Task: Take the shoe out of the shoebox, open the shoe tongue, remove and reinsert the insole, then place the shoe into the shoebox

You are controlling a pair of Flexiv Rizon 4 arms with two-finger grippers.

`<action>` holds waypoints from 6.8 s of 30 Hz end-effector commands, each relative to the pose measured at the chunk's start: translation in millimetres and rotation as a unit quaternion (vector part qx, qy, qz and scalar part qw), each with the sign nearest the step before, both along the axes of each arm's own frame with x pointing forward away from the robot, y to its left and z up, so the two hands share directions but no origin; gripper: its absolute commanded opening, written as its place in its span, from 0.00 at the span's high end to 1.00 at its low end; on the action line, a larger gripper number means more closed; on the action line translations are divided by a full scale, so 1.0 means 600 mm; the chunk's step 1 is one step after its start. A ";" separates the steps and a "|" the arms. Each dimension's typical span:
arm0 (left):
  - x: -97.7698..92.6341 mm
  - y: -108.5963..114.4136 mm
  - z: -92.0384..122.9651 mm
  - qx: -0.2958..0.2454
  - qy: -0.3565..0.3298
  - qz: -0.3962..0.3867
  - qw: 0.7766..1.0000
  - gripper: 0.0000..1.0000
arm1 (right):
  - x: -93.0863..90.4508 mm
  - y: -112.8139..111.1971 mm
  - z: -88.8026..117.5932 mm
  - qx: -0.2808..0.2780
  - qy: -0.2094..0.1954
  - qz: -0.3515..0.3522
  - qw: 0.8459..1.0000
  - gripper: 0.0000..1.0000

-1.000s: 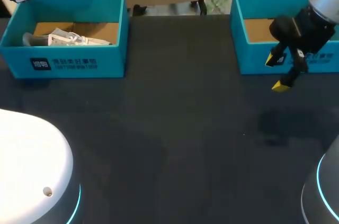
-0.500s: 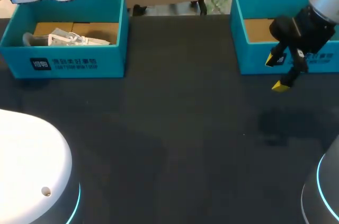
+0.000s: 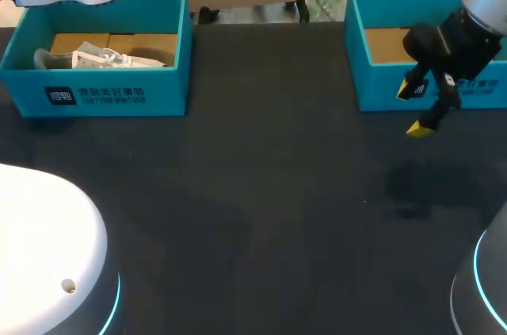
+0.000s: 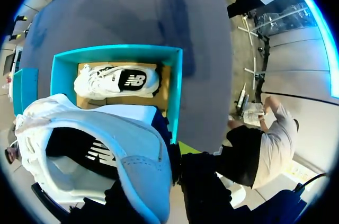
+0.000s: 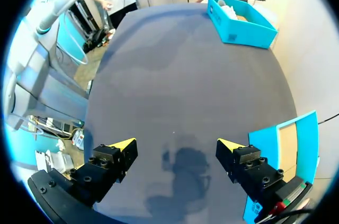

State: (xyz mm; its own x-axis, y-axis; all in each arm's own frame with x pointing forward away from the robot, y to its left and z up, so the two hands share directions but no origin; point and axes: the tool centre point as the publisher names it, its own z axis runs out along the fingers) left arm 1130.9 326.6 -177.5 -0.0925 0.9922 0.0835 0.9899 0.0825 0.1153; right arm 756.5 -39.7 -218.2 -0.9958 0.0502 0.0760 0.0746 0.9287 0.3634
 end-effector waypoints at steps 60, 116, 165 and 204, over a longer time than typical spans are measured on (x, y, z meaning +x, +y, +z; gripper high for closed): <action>0.079 -0.039 -0.251 0.030 -0.009 -0.008 0.999 1.00 | 0.000 0.000 -0.001 -0.001 0.000 0.000 1.000 0.00; 0.069 -0.061 -0.219 0.003 0.050 -0.012 0.999 0.01 | 0.000 0.000 -0.001 -0.001 0.000 0.000 1.000 0.00; -0.102 -0.051 -0.174 -0.024 0.068 -0.047 0.996 0.00 | 0.000 0.000 -0.001 -0.001 0.000 0.000 1.000 0.00; -0.142 -0.055 -0.263 -0.021 0.070 -0.113 0.991 0.51 | 0.000 0.000 -0.001 -0.001 0.000 0.000 1.000 0.00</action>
